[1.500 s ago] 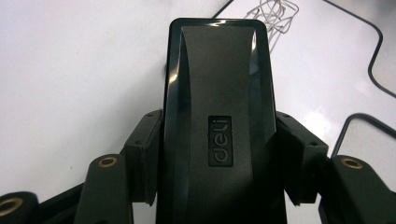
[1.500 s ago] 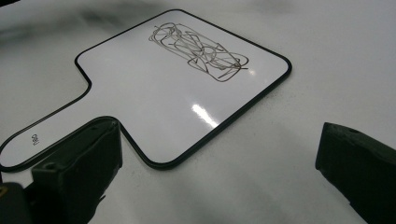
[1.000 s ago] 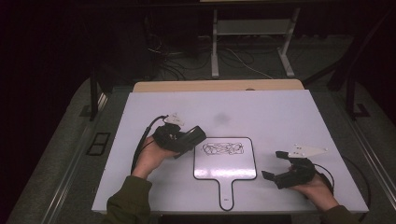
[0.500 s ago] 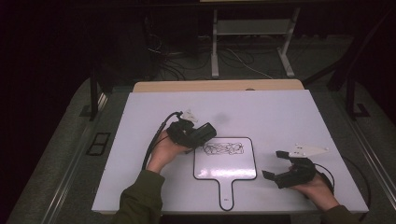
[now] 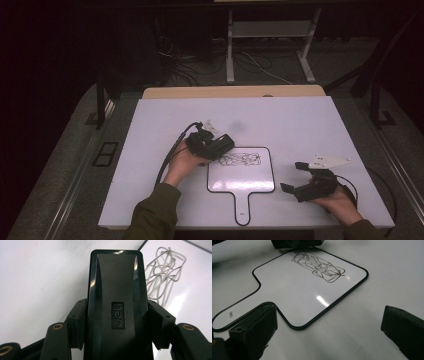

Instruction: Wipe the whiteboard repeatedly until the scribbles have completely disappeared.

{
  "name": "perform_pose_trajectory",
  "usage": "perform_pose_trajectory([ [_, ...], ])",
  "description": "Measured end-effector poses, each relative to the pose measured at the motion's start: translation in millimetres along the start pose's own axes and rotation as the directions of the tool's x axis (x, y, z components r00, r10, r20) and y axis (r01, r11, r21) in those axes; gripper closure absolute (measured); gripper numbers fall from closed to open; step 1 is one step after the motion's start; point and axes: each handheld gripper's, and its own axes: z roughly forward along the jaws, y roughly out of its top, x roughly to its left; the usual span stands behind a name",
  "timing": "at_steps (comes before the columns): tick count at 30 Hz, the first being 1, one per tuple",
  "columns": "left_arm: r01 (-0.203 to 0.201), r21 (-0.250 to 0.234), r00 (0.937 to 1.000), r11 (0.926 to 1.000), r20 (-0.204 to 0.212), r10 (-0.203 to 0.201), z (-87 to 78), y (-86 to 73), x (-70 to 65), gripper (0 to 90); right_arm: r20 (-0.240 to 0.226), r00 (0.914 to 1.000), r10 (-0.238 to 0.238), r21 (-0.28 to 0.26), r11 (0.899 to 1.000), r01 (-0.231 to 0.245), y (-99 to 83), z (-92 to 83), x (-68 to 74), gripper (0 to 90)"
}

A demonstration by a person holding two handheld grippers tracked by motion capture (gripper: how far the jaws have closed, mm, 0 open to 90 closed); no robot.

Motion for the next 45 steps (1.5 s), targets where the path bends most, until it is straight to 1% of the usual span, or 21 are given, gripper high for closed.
perform_pose_trajectory([
  [5, -0.010, 0.022, 0.9996, 0.9997, -0.025, 0.011, 5.7, -0.1, -1.9, 39.6, 0.001, 1.0000, -0.001, 0.000, 1.000, 0.001, 0.0, 0.0, -0.1, 0.0],
  [7, -0.031, 0.044, 0.9988, 0.9985, -0.037, 0.033, 7.4, 0.1, -1.9, 39.6, 0.001, 1.0000, 0.001, -0.002, 1.000, -0.001, 0.1, -0.1, -0.5, 0.0],
  [9, -0.023, 0.053, 0.9986, 0.9983, -0.046, 0.026, 10.0, -0.6, -3.3, 39.6, 0.000, 1.0000, 0.003, -0.003, 1.000, -0.003, 0.2, -0.5, -0.6, 0.0],
  [10, -0.021, 0.049, 0.9988, 0.9986, -0.043, 0.023, 10.2, -0.7, -3.5, 39.6, 0.000, 1.0000, 0.002, -0.005, 1.000, -0.002, 0.2, -0.6, -0.8, 0.0],
  [12, -0.029, 0.057, 0.9984, 0.9979, -0.047, 0.032, 10.1, -0.3, -3.8, 39.6, 0.000, 1.0000, 0.002, -0.004, 1.000, -0.002, 0.1, -0.7, -0.9, 0.0],
  [13, -0.030, 0.053, 0.9983, 0.9982, -0.049, 0.032, 10.5, -0.4, -4.3, 39.6, 0.000, 1.0000, 0.002, -0.004, 1.000, -0.002, 0.0, -0.8, -1.0, 0.0],
  [14, -0.037, 0.063, 0.9978, 0.9973, -0.052, 0.040, 10.0, 0.2, -4.8, 39.7, 0.000, 1.0000, 0.002, -0.004, 1.000, -0.002, 0.0, -0.9, -1.0, 0.0],
  [15, -0.037, 0.059, 0.9976, 0.9976, -0.056, 0.041, 10.4, 0.2, -6.0, 39.7, 0.001, 1.0000, 0.002, -0.004, 1.000, -0.002, 0.1, -0.9, -1.0, 0.0],
  [16, -0.041, 0.065, 0.9974, 0.9971, -0.056, 0.045, 10.3, 0.6, -6.9, 39.6, 0.000, 1.0000, 0.002, -0.004, 1.000, -0.002, 0.1, -0.9, -0.8, 0.0],
  [19, -0.047, 0.059, 0.9976, 0.9971, -0.047, 0.050, 11.4, 1.2, -10.0, 39.7, 0.000, 1.0000, 0.002, -0.003, 1.000, -0.002, 0.1, -0.7, -0.6, 0.0],
  [20, -0.056, 0.067, 0.9973, 0.9962, -0.043, 0.059, 11.3, 1.8, -10.8, 39.7, 0.000, 1.0000, 0.000, -0.003, 1.000, 0.000, 0.1, -0.6, -0.6, 0.0],
  [25, -0.064, 0.059, 0.9977, 0.9962, -0.017, 0.066, 13.5, 3.0, -16.6, 39.6, 0.001, 1.0000, 0.002, -0.001, 1.000, -0.002, 0.0, -0.4, -0.8, 0.0],
  [28, -0.074, 0.064, 0.9971, 0.9952, -0.012, 0.075, 13.5, 3.4, -18.8, 39.7, 0.002, 1.0000, 0.000, 0.000, 1.000, 0.000, -0.1, -0.5, -0.6, 0.0],
  [30, -0.074, 0.064, 0.9971, 0.9952, -0.012, 0.075, 13.4, 3.3, -18.1, 39.6, 0.002, 1.0000, 0.000, 0.000, 1.000, 0.000, -0.1, -0.5, -0.6, 0.0],
  [31, -0.065, 0.066, 0.9977, 0.9957, -0.013, 0.066, 13.1, 3.1, -17.7, 39.7, 0.002, 1.0000, 0.000, 0.000, 1.000, 0.000, -0.1, -0.6, -0.6, 0.0],
  [32, -0.069, 0.063, 0.9974, 0.9956, -0.015, 0.070, 13.0, 2.9, -16.3, 39.7, 0.002, 1.0000, 0.000, 0.000, 1.000, 0.000, -0.1, -0.7, -0.7, 0.0],
  [36, -0.053, 0.067, 0.9976, 0.9963, -0.041, 0.056, 11.1, 1.5, -10.3, 39.7, 0.002, 1.0000, 0.001, 0.000, 1.000, -0.001, -0.1, -0.8, -0.8, 0.0],
  [37, -0.043, 0.063, 0.9980, 0.9971, -0.044, 0.046, 11.0, 0.7, -8.6, 39.7, 0.001, 1.0000, 0.000, -0.001, 1.000, 0.000, -0.2, -0.7, -0.7, 0.0],
  [39, -0.036, 0.064, 0.9980, 0.9973, -0.049, 0.039, 9.9, 0.0, -5.3, 39.7, 0.002, 1.0000, -0.001, 0.000, 1.000, 0.001, -0.2, -0.6, -0.8, 0.0],
  [40, -0.035, 0.056, 0.9978, 0.9978, -0.054, 0.038, 10.1, -0.7, -4.1, 39.7, 0.001, 1.0000, 0.000, 0.000, 1.000, 0.000, -0.2, -0.7, -0.8, 0.0],
  [45, -0.027, 0.064, 0.9975, 0.9976, -0.064, 0.031, 9.3, -0.2, -0.7, 39.7, 0.003, 1.0000, -0.002, 0.001, 1.000, 0.002, -0.3, -0.4, -1.3, 0.0],
])
